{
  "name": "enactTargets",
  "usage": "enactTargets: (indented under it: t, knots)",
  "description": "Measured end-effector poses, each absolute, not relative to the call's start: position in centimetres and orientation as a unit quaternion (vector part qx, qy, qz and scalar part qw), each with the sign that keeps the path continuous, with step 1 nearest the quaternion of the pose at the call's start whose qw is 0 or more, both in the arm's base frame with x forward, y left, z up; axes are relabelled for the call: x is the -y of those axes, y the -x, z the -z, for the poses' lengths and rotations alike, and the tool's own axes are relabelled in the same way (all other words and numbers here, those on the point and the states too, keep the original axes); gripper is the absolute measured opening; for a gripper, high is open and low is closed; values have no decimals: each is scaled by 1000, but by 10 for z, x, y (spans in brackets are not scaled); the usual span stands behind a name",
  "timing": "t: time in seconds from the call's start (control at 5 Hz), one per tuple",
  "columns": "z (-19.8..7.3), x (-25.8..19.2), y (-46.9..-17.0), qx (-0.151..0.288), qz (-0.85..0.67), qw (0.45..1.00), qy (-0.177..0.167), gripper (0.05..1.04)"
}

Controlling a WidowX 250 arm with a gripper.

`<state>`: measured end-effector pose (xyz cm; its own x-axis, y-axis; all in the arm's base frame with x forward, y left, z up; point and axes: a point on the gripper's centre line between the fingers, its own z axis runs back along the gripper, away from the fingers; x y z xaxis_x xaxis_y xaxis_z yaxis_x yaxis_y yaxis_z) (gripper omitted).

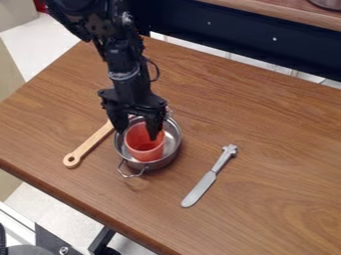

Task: Put the orange cup inside the silver pot

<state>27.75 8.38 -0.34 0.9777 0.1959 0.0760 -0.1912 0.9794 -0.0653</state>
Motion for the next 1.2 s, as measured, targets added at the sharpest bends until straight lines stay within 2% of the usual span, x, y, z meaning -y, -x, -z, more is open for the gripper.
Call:
enactTargets:
  t: [0.2, 0.4, 0.8, 1.0, 1.2]
  knots:
    - [-6, -85, -281, 36, -104, 993, 50, 998]
    - [-26, -89, -287, 47, -120, 990, 62, 998]
    - [-33, -77, -295, 39, -147, 986, 70, 998]
    - [-34, -62, -316, 84, -194, 976, 56, 998]
    - [-40, -48, -330, 105, -215, 969, 54, 998]
